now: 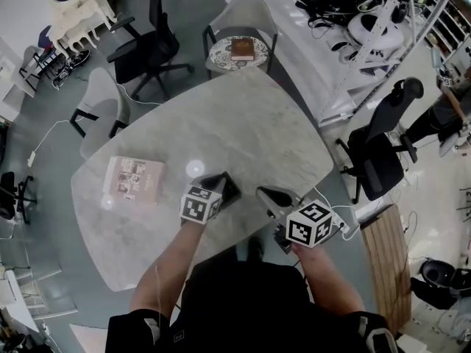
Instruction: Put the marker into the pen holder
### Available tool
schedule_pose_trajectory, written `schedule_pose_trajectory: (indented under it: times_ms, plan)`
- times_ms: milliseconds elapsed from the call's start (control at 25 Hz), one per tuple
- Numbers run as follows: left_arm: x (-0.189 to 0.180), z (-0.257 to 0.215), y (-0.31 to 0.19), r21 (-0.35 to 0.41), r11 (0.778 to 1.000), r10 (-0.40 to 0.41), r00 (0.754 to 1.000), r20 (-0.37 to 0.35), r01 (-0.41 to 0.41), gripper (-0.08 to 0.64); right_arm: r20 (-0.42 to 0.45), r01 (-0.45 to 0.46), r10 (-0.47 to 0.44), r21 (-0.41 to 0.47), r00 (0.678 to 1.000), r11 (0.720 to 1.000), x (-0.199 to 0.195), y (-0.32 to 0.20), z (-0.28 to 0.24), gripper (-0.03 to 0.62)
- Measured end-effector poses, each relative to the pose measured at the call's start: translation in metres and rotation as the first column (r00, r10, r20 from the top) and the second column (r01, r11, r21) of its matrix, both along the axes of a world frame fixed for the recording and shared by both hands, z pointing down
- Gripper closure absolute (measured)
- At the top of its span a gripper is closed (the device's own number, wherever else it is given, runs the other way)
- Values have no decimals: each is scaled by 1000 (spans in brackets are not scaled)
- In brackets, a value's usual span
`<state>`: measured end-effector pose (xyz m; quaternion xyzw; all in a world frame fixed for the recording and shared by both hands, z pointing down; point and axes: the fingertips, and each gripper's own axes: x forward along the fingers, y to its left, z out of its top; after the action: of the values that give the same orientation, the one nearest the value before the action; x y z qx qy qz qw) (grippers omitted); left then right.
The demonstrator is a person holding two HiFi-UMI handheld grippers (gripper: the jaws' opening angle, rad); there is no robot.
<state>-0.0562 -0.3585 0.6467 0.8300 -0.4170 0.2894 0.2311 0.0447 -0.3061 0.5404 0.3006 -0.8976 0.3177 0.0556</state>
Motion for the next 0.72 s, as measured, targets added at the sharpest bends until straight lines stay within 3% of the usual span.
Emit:
schedule_pose_trajectory:
  times_ms: [520,720]
  plan:
    - [5,-3,2,20,1000,-1,1000,-6,1,486,-8,31,-31,9,999,999,5,11,-3,589]
    - [4,-3,-6,23,1000,-2,1000,29,2,463,-3,22,-22,1,1000,1000,8,11,-1,589]
